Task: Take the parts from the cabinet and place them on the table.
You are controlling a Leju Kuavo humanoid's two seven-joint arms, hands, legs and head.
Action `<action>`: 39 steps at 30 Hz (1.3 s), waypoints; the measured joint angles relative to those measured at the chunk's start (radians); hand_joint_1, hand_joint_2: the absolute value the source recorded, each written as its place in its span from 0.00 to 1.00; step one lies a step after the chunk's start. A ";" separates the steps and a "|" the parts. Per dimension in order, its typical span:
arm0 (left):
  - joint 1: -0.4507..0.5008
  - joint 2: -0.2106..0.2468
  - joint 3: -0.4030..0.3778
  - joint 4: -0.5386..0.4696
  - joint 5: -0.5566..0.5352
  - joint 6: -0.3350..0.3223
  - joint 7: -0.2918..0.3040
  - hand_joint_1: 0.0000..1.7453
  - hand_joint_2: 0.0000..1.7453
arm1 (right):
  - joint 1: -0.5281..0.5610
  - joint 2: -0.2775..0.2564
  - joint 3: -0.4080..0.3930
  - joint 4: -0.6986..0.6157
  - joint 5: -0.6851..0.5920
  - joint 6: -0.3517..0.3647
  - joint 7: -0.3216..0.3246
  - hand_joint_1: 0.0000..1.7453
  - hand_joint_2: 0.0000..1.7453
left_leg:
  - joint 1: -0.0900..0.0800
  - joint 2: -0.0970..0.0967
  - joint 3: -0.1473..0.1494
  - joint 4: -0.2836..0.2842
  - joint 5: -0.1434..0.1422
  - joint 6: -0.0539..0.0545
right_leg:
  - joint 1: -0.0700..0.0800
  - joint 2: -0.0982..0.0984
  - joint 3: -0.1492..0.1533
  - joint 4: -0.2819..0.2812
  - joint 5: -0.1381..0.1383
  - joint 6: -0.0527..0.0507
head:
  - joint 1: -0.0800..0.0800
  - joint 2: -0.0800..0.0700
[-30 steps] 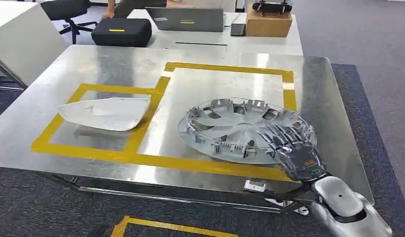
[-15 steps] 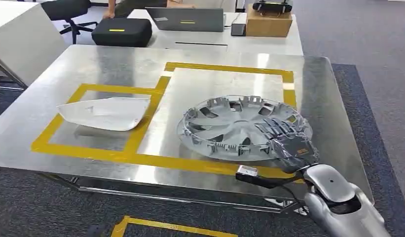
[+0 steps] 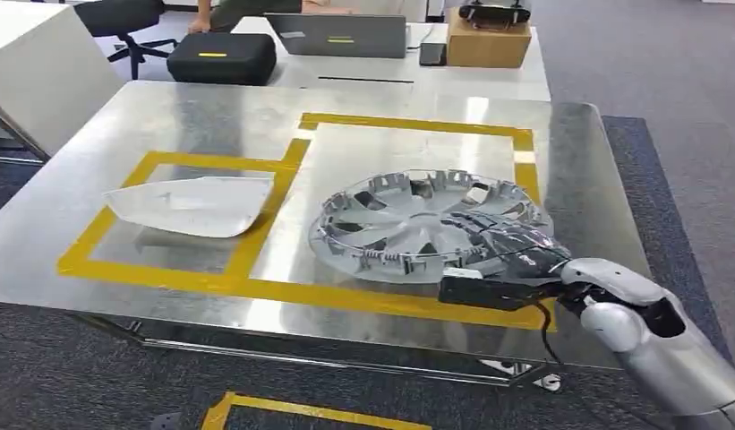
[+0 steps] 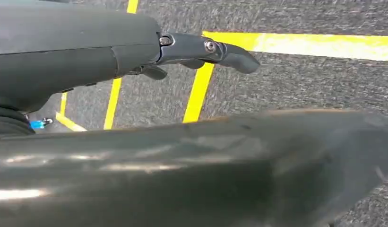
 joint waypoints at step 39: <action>0.002 -0.009 0.034 0.000 0.070 0.005 0.017 0.00 0.00 | -0.539 -0.348 0.565 -0.218 0.056 0.013 0.148 0.00 1.00 | 0.000 0.000 -0.001 0.003 0.000 0.000 | 0.000 0.001 0.000 0.000 0.001 0.001 | 0.000 0.000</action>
